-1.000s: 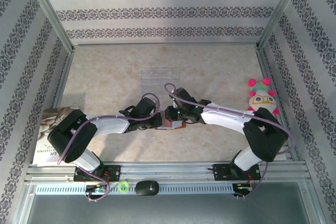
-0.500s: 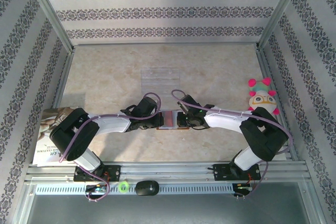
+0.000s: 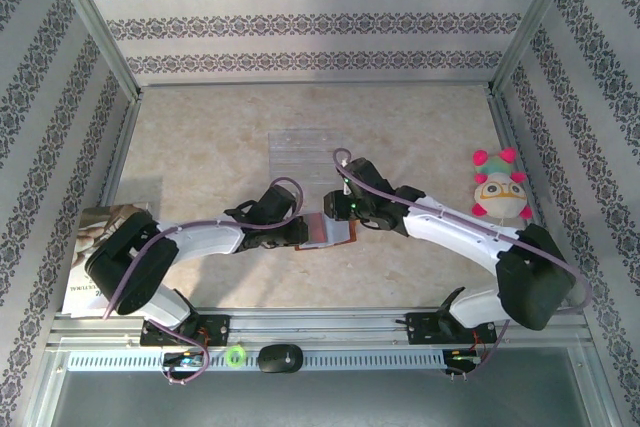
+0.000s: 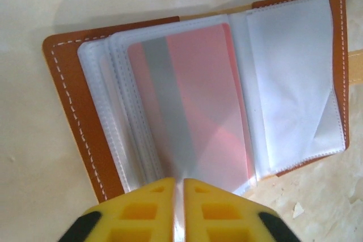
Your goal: Take the credit cards out of the card holder
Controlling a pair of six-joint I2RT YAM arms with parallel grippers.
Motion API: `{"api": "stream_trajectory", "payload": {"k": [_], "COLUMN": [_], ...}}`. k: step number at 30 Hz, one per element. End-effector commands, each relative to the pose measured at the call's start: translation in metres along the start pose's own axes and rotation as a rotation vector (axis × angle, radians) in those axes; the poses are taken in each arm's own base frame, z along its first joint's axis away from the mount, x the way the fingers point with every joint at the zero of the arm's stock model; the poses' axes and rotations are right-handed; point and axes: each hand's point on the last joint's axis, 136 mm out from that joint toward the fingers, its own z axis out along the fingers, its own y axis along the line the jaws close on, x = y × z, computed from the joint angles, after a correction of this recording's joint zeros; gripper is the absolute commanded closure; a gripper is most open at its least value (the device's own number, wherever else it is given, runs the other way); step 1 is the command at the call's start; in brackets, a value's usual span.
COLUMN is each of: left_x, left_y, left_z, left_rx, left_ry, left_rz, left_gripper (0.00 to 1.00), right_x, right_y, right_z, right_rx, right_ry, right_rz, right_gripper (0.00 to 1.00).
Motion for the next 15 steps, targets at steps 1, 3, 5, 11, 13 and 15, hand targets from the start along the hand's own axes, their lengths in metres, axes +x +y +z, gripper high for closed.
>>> {"api": "stream_trajectory", "payload": {"k": [1, 3, 5, 11, 13, 15], "left_x": [0.004, -0.001, -0.007, -0.008, -0.008, -0.01], "left_y": [0.002, -0.002, -0.004, 0.006, 0.009, 0.01], "left_z": [-0.012, -0.019, -0.027, -0.019, -0.014, -0.011], "left_rx": [-0.027, -0.022, -0.033, -0.087, -0.098, -0.109], "left_ry": [-0.011, -0.035, -0.062, -0.055, -0.05, -0.052], "left_rz": [0.022, 0.04, 0.06, 0.072, 0.077, 0.092], "left_gripper": [0.83, 0.8, 0.76, 0.78, 0.78, 0.79], "right_x": [0.007, 0.008, 0.011, 0.022, 0.024, 0.026], "right_y": [0.016, 0.015, 0.013, 0.006, 0.005, 0.003], "right_z": [0.013, 0.018, 0.023, 0.031, 0.033, 0.034], "right_rx": [-0.068, -0.066, -0.059, -0.056, -0.061, -0.057], "right_ry": [0.062, 0.067, 0.082, 0.114, 0.124, 0.128], "right_rz": [-0.019, -0.016, -0.013, 0.005, 0.009, 0.009], "right_gripper": [0.73, 0.74, 0.75, 0.77, 0.79, 0.8]}}
